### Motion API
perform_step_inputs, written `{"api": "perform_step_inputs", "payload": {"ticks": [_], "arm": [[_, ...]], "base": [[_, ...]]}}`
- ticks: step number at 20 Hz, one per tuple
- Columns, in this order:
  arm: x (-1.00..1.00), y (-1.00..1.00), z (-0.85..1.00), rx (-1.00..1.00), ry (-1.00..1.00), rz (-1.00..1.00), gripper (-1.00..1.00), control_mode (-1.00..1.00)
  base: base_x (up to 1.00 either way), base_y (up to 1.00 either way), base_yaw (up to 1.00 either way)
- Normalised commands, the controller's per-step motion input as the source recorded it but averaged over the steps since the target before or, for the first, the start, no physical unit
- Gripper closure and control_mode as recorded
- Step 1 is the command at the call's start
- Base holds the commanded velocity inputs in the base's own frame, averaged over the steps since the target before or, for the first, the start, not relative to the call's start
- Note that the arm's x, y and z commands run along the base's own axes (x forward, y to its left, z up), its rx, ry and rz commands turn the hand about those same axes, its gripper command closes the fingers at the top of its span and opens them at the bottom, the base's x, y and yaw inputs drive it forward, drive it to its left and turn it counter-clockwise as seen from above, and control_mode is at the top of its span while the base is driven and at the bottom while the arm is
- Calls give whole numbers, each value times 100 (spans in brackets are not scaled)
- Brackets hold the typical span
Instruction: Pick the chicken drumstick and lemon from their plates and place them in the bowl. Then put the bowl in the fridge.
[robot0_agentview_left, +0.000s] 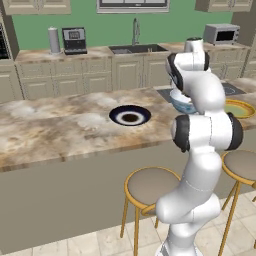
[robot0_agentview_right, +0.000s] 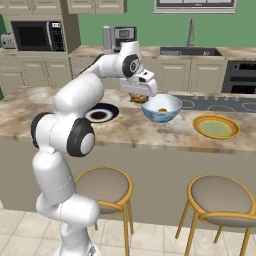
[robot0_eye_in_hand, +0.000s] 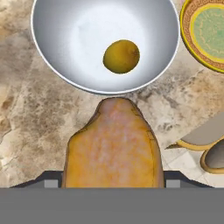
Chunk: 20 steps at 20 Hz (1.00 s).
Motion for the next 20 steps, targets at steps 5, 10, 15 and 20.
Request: {"api": "perform_step_inputs", "payload": {"ticks": [5, 10, 15, 20], "arm": [[15, -22, -1, -7, 0, 0, 100, -100], [21, -12, -5, 0, 0, 0, 100, -100], [16, -1, -4, 0, 0, 13, 100, -100], [12, -9, -2, 3, 0, 30, 100, -100]], "base": [[0, 0, 0], [0, 0, 0], [0, 0, 0], [0, 0, 0]]}}
